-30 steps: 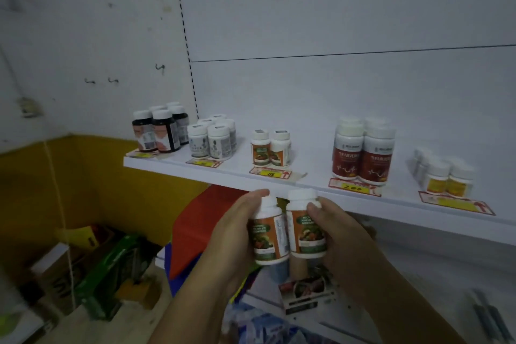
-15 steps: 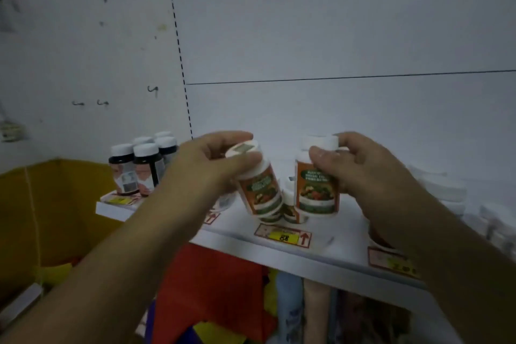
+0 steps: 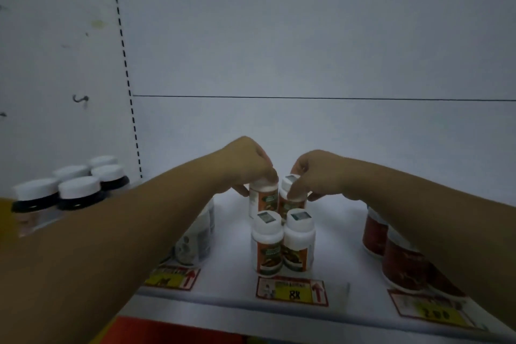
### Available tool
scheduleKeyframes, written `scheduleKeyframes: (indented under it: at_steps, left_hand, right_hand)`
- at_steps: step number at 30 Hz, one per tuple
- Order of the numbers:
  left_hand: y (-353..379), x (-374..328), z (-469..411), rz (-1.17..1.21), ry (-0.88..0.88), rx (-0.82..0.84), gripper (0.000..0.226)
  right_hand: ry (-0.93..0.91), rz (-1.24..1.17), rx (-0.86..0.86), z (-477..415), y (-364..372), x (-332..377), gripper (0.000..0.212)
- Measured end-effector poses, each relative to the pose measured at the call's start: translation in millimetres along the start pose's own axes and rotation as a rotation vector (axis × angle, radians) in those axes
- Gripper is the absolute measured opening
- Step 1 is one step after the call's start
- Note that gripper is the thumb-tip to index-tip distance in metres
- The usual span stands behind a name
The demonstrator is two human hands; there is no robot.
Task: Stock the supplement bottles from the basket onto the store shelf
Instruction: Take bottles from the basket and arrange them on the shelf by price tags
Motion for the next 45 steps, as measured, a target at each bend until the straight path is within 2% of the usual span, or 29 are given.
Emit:
scheduleKeyframes:
  at_steps: [7, 10, 14, 16, 18, 19, 21, 23, 25, 27, 31, 35, 38, 41, 43, 45]
  left_hand:
    - [26, 20, -19, -0.055, -0.132, 0.18, 0.03]
    - [29, 26, -24, -0.057, -0.126, 0.206, 0.026]
    - [31, 30, -28, -0.154, -0.118, 0.219, 0.036]
    - [24, 25, -27, -0.324, -0.045, 0.193, 0.041]
    - [9, 11, -25, -0.506, 0.072, 0.136, 0.049]
    - [-1, 3, -24, -0.549, 0.107, 0.125, 0.054]
    - [-22, -13, -23, -0.647, 0.108, 0.126, 0.067]
    - [-37, -26, -23, -0.848, 0.05, 0.086, 0.076]
    - [-42, -38, -22, -0.961, 0.031, 0.008, 0.079]
    - [-35, -49, -14, -0.918, 0.056, -0.051, 0.078]
    - [-5, -52, 6, -0.899, 0.065, -0.052, 0.078]
    - [37, -63, 40, -0.739, 0.122, -0.077, 0.075]
    - [82, -72, 69, -0.734, 0.145, -0.119, 0.068]
    - [138, -78, 102, -0.634, 0.275, -0.16, 0.056]
    - [177, -77, 120, -0.622, 0.346, -0.084, 0.051]
    - [214, -75, 127, -0.714, 0.331, 0.067, 0.055]
  right_hand:
    - [0.11, -0.067, 0.101, -10, 11, -19, 0.02]
    - [0.141, -0.018, 0.099, -11, 12, -22, 0.018]
    - [0.161, 0.04, 0.082, -9, 16, -23, 0.021]
    - [0.108, 0.164, -0.07, -6, 13, -23, 0.038]
    - [0.059, 0.486, -0.315, -3, 0, -23, 0.055]
    - [0.051, 0.631, -0.365, -1, -7, -22, 0.06]
    - [0.091, 0.782, -0.317, 1, -21, -21, 0.065]
    - [0.144, 0.831, -0.25, 4, -31, -21, 0.068]
    - [0.15, 0.856, -0.251, 12, -34, -21, 0.069]
    - [0.119, 0.87, -0.266, 27, -35, -21, 0.07]
    - [0.037, 0.886, -0.278, 64, -32, -26, 0.07]
    - [-0.101, 0.83, -0.265, 121, -20, -44, 0.068]
    - [-0.206, 0.818, -0.221, 169, 2, -66, 0.067]
    - [-0.346, 0.843, -0.217, 213, 27, -96, 0.063]
    - [-0.443, 0.86, -0.207, 241, 43, -120, 0.058]
    - [-0.486, 0.887, -0.183, 267, 58, -149, 0.053]
Point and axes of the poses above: each hand's wrist, its own z-axis away from the middle knuckle, its own y-axis out of the palm, x = y × z, the point moved 2 cm from there along -z, towards the middle knuckle, and after that the axes turned 15 degrees about x, right-handed, at the moved point
